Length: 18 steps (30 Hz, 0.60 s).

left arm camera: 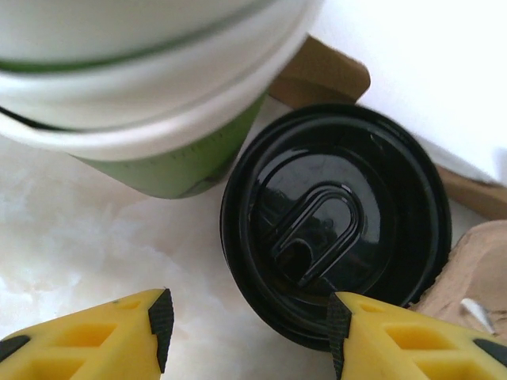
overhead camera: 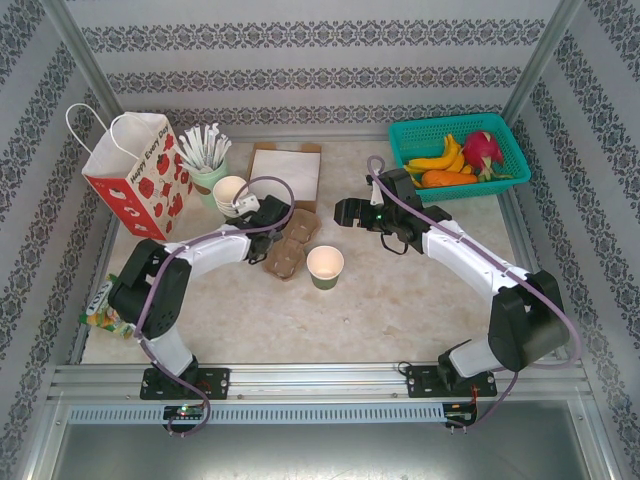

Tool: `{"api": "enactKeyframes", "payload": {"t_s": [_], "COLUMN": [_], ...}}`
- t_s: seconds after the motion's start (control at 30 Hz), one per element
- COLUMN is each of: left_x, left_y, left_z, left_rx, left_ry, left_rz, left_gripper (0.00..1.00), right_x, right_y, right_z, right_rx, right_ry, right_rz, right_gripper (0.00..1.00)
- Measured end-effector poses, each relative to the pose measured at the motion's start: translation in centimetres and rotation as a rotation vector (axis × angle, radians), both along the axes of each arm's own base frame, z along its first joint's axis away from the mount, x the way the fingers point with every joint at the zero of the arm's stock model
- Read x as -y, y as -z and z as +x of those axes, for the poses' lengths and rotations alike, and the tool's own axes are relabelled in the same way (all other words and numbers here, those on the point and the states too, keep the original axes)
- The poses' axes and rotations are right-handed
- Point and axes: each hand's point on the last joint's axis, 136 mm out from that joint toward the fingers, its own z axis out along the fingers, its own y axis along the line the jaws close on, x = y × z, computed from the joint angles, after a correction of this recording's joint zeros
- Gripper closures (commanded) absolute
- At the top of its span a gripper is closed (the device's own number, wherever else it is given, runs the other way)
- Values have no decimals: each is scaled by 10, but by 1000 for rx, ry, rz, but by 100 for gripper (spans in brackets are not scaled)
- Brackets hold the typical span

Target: Pack the takeout coffee

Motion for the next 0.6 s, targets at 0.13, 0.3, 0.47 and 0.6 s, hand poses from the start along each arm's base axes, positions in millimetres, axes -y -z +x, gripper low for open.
{"api": "enactKeyframes", "payload": {"t_s": [0.13,0.3,0.47,0.6], "left_x": [2,6,13,26], "left_y": [10,22,23,26], "left_z": [4,14,20,18], "left_rx": [-12,-33,-39,-58], "left_ry": [1,-1,17,54], "left_rz": [39,69,59,13], "left_gripper": [43,41,38,38], "right_x": [0,1,3,5], "right_y": [-2,-7,-9,-7], "right_z": [0,-1,-4,-6], "right_rx": [12,26,32,33], "right_ry": [-4,-6,-5,0], "right_rz": [-2,2,2,-6], "right_gripper": [9,9,9,9]}}
